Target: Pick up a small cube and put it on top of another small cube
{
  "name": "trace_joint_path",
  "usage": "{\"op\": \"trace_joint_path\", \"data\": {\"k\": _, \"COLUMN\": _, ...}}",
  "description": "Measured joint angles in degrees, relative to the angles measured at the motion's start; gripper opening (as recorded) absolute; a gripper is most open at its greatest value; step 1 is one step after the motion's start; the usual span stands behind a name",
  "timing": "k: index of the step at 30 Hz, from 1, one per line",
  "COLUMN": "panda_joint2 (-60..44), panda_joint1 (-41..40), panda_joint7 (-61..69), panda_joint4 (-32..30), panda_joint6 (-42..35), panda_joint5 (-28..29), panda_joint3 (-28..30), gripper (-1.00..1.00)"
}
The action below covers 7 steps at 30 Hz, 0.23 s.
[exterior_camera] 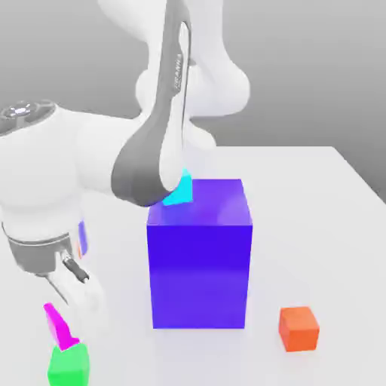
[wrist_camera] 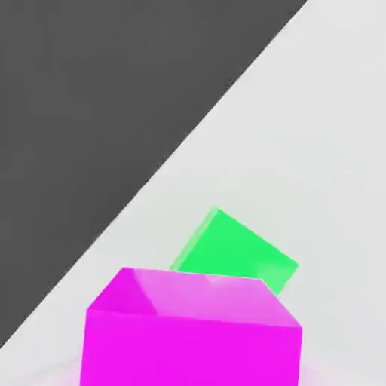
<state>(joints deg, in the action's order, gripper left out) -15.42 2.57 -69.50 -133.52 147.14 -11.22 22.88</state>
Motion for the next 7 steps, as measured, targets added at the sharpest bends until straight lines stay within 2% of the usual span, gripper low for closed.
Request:
{"op": "trace_joint_path", "data": {"k": 3, "panda_joint2": -5.52, "panda_joint1": -2.14, "panda_joint7": 2.56, "panda_joint4": 0.2, "panda_joint6": 5.12, "panda_joint5": -4.27, "panda_joint3": -2.68, "gripper": -1.0}}
{"op": "trace_joint_path", "data": {"k": 4, "panda_joint2": -6.62, "panda_joint1": -2.74, "panda_joint7": 3.02, "panda_joint4": 0.27, "panda_joint6": 6.15, "panda_joint5": -4.95, "panda_joint3": -3.42, "gripper": 1.0}}
{"op": "trace_joint_path", "data": {"k": 7, "panda_joint2": -6.62, "panda_joint1": -2.74, "panda_joint7": 3.02, "panda_joint4": 0.27, "panda_joint6": 6.15, "panda_joint5": -4.95, "panda_joint3": -3.42, "gripper": 1.0}}
